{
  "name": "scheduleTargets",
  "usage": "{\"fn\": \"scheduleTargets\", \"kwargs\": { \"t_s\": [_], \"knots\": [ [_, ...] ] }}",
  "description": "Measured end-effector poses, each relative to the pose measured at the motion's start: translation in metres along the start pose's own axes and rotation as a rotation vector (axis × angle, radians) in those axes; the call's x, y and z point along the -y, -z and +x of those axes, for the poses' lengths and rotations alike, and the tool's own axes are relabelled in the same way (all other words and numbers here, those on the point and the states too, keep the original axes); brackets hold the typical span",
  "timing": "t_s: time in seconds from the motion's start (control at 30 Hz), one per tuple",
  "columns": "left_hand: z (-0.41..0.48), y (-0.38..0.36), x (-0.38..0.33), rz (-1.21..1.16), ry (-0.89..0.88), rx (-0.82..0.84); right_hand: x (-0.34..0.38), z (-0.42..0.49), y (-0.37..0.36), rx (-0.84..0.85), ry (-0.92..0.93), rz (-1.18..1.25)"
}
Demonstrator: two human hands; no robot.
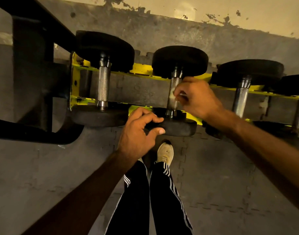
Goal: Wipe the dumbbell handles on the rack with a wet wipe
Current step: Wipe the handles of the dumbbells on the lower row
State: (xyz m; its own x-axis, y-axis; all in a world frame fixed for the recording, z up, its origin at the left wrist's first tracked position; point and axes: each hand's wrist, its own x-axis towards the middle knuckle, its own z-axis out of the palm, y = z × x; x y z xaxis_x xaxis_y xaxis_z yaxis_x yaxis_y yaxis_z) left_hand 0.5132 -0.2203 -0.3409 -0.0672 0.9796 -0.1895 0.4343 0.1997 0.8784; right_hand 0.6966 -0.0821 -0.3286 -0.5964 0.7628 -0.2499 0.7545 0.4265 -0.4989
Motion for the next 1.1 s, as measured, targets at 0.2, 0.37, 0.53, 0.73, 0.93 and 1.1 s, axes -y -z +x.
{"fn": "scheduleTargets", "kwargs": {
  "t_s": [0.2, 0.37, 0.53, 0.73, 0.93, 1.1],
  "knots": [
    [0.001, 0.000, 0.001, 0.012, -0.018, -0.001, -0.003, -0.014, -0.024, -0.219, -0.124, 0.269],
    [0.003, 0.002, -0.001, 0.000, -0.014, 0.026, 0.003, 0.011, -0.015, -0.403, -0.352, 0.405],
    [0.005, 0.004, 0.000, -0.005, 0.004, 0.048, 0.004, -0.009, -0.020, -0.309, -0.355, 0.437],
    [0.004, 0.003, 0.000, -0.008, -0.009, 0.038, 0.004, -0.008, -0.020, -0.242, -0.479, 0.484],
    [0.004, 0.004, -0.002, 0.000, -0.005, 0.042, 0.000, -0.009, -0.008, -0.229, -0.204, 0.283],
    [0.004, 0.004, -0.002, 0.005, -0.013, 0.042, 0.000, 0.001, -0.010, -0.309, -0.276, 0.197]
  ]
}}
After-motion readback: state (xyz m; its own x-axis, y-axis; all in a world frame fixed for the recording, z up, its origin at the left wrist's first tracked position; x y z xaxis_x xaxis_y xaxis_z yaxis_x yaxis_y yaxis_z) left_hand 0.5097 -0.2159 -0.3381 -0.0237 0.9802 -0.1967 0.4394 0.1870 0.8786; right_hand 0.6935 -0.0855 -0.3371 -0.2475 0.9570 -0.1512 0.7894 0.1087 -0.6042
